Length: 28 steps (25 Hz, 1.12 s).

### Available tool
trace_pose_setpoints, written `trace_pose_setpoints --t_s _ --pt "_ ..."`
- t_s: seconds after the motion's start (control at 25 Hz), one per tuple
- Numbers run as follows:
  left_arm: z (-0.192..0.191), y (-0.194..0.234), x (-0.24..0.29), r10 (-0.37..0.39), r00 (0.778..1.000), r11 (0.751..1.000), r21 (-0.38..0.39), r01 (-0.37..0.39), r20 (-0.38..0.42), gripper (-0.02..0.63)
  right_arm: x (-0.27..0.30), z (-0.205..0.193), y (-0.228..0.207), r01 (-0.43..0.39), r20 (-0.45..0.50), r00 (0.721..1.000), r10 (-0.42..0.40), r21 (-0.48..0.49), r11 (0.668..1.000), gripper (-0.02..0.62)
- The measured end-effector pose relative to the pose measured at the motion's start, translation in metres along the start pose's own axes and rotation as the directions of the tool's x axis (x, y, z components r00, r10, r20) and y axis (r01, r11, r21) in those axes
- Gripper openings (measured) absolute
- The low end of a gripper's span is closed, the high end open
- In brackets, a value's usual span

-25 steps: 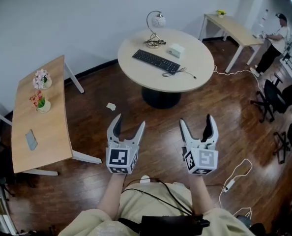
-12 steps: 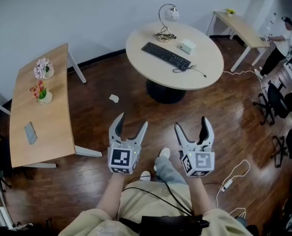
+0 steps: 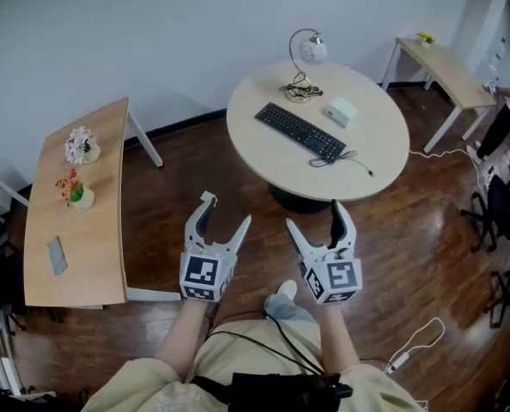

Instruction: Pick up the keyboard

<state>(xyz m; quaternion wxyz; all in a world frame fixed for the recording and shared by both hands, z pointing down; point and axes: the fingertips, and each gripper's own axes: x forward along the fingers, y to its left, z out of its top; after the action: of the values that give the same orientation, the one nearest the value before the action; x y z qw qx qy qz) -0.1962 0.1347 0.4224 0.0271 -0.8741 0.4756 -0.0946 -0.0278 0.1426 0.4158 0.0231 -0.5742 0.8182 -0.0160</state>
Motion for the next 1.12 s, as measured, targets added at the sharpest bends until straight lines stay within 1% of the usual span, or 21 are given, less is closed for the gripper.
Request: trace_pose_setpoints --t_s 0.04,0.08,0.12,0.2,0.24,0.28,0.36,0.44,0.56,0.68,0.8,0.96,1.12 --pt "0.005 0.004 0.019 0.007 1.0 1.0 0.003 -0.007 0.002 0.313 0.012 0.007 -0.017 0.004 0.013 1.0 -0.004 -0.006 1.0 0.462" --pt "0.011 0.007 0.037 0.015 1.0 1.0 -0.005 -0.015 0.009 0.313 0.019 0.013 -0.039 0.026 0.03 0.999 -0.026 -0.015 1.0 0.462" --pt "0.018 0.006 0.054 0.017 1.0 1.0 -0.018 -0.017 0.019 0.313 0.024 0.019 -0.064 0.072 0.05 0.996 -0.071 -0.015 0.997 0.463" --pt "0.031 0.0 0.084 0.007 0.999 0.999 -0.035 -0.006 0.035 0.313 0.026 0.027 -0.113 0.181 0.086 0.98 -0.182 0.021 0.983 0.463" --pt "0.035 -0.004 0.097 0.0 0.999 0.999 -0.039 0.002 0.036 0.313 0.028 0.026 -0.131 0.209 0.094 0.973 -0.213 0.049 0.977 0.463" --pt "0.035 -0.008 0.108 -0.008 0.999 0.999 -0.044 0.009 0.032 0.313 0.032 0.021 -0.143 0.218 0.091 0.97 -0.224 0.072 0.973 0.463" --pt "0.024 -0.013 0.128 -0.025 1.0 0.999 -0.046 0.025 0.009 0.313 0.041 0.002 -0.155 0.212 0.05 0.975 -0.218 0.102 0.972 0.463" --pt "0.01 -0.018 0.145 -0.044 0.999 0.998 -0.047 0.042 -0.027 0.313 0.05 -0.017 -0.158 0.191 0.001 0.981 -0.192 0.123 0.974 0.463" --pt "-0.005 -0.024 0.162 -0.062 0.996 0.997 -0.053 0.058 -0.07 0.313 0.055 -0.034 -0.161 0.165 -0.038 0.986 -0.161 0.13 0.978 0.463" --pt "-0.013 -0.021 0.186 -0.082 0.993 0.996 -0.05 0.078 -0.084 0.313 0.066 -0.038 -0.177 0.189 -0.046 0.982 -0.185 0.141 0.972 0.463" --pt "-0.02 -0.012 0.215 -0.099 0.99 0.993 -0.07 0.092 -0.096 0.313 0.083 -0.042 -0.192 0.214 -0.059 0.976 -0.207 0.138 0.967 0.463" --pt "-0.024 0.004 0.263 -0.138 0.987 0.987 -0.091 0.13 -0.083 0.313 0.115 -0.041 -0.219 0.253 -0.073 0.967 -0.246 0.106 0.962 0.463" --pt "-0.022 0.029 0.314 -0.16 0.984 0.983 -0.102 0.152 -0.072 0.313 0.156 -0.028 -0.243 0.267 -0.091 0.961 -0.262 0.049 0.962 0.463"
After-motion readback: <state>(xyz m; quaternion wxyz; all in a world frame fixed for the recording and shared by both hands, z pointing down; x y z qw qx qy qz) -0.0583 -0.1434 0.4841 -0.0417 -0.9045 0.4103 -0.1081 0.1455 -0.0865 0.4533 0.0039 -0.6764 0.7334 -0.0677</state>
